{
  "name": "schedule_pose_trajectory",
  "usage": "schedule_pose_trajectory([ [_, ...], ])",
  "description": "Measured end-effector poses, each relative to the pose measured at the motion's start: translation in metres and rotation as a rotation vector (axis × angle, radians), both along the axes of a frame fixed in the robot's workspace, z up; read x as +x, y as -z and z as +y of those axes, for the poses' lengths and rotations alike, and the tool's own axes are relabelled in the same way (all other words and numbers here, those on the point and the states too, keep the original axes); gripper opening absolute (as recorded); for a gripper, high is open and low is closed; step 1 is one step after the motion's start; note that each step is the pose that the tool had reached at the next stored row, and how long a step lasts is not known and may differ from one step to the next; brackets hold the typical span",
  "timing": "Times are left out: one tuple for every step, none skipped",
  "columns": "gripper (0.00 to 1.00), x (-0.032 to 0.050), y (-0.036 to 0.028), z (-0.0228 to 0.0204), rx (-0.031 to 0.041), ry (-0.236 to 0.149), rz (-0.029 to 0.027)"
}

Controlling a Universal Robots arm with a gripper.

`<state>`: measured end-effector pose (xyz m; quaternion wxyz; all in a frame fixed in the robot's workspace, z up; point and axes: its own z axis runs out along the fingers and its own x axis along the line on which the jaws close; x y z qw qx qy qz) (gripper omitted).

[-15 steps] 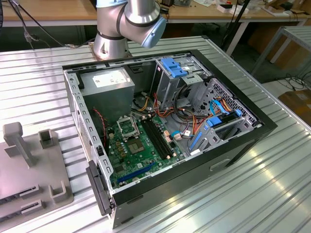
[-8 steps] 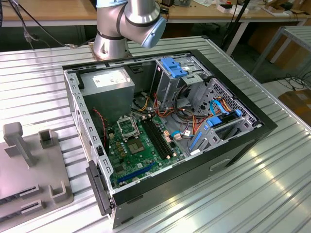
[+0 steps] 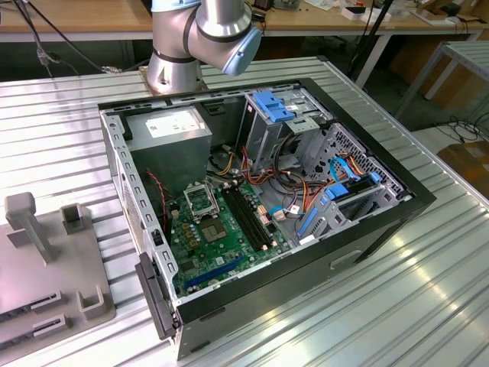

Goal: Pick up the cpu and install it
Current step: 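Pick up the cpu and move it towards the insertion slot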

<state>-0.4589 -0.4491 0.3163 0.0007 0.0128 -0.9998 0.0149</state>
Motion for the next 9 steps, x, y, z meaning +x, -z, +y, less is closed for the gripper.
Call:
schedule_pose_trajectory([
  [0.47,0.0,-0.0006,0.0,0.0001,0.0,0.0001],
  [0.47,0.0,-0.0011,0.0,0.0001,0.0,0.0002],
  [0.47,0.0,-0.0016,0.0,0.0002,0.0,0.0001],
  [0.47,0.0,-0.002,0.0,0.0001,0.0,0.0001],
  [0.47,0.0,-0.0025,0.0,0.0002,0.0,0.0001],
  [0.47,0.0,-0.0029,0.0,0.0002,0.0,0.0001],
  [0.47,0.0,-0.0036,0.0,0.0001,0.0,0.0002],
  [0.47,0.0,-0.004,0.0,0.0002,0.0,0.0001],
  [0.47,0.0,-0.0044,0.0,0.0002,0.0,0.0002],
])
